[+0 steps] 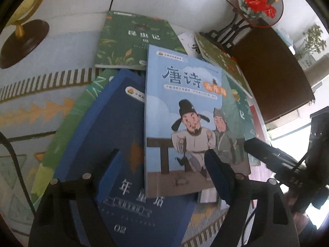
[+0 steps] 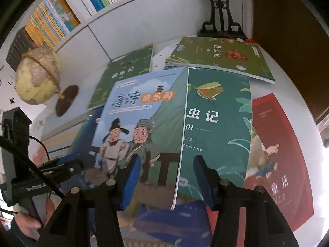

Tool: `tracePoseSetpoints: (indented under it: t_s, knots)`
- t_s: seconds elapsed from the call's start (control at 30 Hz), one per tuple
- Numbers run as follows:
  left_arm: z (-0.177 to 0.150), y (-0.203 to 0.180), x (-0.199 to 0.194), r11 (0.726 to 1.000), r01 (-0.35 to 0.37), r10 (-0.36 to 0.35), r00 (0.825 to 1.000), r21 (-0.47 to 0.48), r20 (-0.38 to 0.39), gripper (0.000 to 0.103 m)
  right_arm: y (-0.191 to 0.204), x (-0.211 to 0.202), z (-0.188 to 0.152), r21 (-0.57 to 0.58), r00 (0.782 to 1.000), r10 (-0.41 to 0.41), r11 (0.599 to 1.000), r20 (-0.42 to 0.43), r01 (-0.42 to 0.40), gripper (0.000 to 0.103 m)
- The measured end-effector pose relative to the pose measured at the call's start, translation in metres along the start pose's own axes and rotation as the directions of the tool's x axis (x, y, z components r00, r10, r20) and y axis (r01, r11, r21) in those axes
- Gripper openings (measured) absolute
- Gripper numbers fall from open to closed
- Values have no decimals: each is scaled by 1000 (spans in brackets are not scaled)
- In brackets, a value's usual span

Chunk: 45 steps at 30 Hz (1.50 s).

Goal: Organize books

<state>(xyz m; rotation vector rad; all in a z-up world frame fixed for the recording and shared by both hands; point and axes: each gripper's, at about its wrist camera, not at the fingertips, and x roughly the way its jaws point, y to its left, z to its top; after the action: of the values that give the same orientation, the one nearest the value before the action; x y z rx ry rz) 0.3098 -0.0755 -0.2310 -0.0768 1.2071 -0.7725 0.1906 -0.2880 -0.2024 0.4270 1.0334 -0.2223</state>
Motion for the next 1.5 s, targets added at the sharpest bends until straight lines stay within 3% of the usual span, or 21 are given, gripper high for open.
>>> tracePoseSetpoints:
  t_s: [0.07,0.37,0.53,0.67,0.73,0.83,1.0,1.07,1.13,1.17,1.23,1.27,1.3,1.33,1.4,1.43,1.5]
  knots:
    - [2,-2,3,1000,6,-6,1000,11,3,79,3,8,0,-18,1000,-10,1000,-8,9,39]
    - [-3,-14,9,996,72,-72,997,50,-1,79,7,15,-4,-28,1000,-21,999,-7,20,38]
    - [-36,-20,-7,987,157,-156,987,42,-44,79,-3,-2,-17,-11,999,-18,1000,-34,18,39]
    - [-67,-25,-12,991,125,-122,991,54,-50,79,-9,-12,-45,-29,996,8,1000,-91,-11,39]
    - [-72,-25,-18,998,26,-25,1000,65,-14,79,-14,-11,-57,-21,992,18,1000,-124,-21,39]
    - [-71,-25,-17,997,16,-14,1000,69,-22,81,-19,-14,-63,4,994,23,1000,-111,-22,39]
    - [-63,-28,-9,994,103,-102,994,41,-31,85,-13,-6,-62,15,992,66,998,-112,-65,41]
    - [-64,-26,-11,991,135,-135,990,3,-33,85,-8,-7,-62,-6,994,36,999,-99,-37,41]
    - [-63,-23,-29,964,261,-261,965,-41,3,85,-10,-11,-61,-2,996,36,999,-87,-36,41]
    - [-61,-21,-40,934,352,-351,936,-61,24,85,-15,-14,-60,16,996,43,999,-78,-42,41]
    - [-59,-21,-56,826,559,-556,829,-81,56,85,-25,-16,-59,52,995,70,996,-76,-66,41]
    - [-57,-22,-57,791,608,-605,794,-69,61,85,-29,-16,-59,69,994,84,994,-76,-79,41]
    - [-55,-23,-52,798,600,-597,800,-62,53,85,-34,-16,-59,88,992,96,992,-76,-89,41]
    - [-53,-23,-43,832,550,-548,835,-72,45,85,-39,-15,-59,112,990,117,988,-77,-108,41]
    - [-52,-17,-21,878,466,-466,884,-112,25,85,-46,-13,-60,158,984,156,977,-82,-141,41]
    - [-52,-14,-11,883,447,-450,893,-143,12,85,-48,-13,-61,172,983,165,974,-82,-149,40]
    - [-55,-12,5,865,456,-467,884,-208,-5,84,-49,-10,-62,188,979,183,969,-90,-163,41]
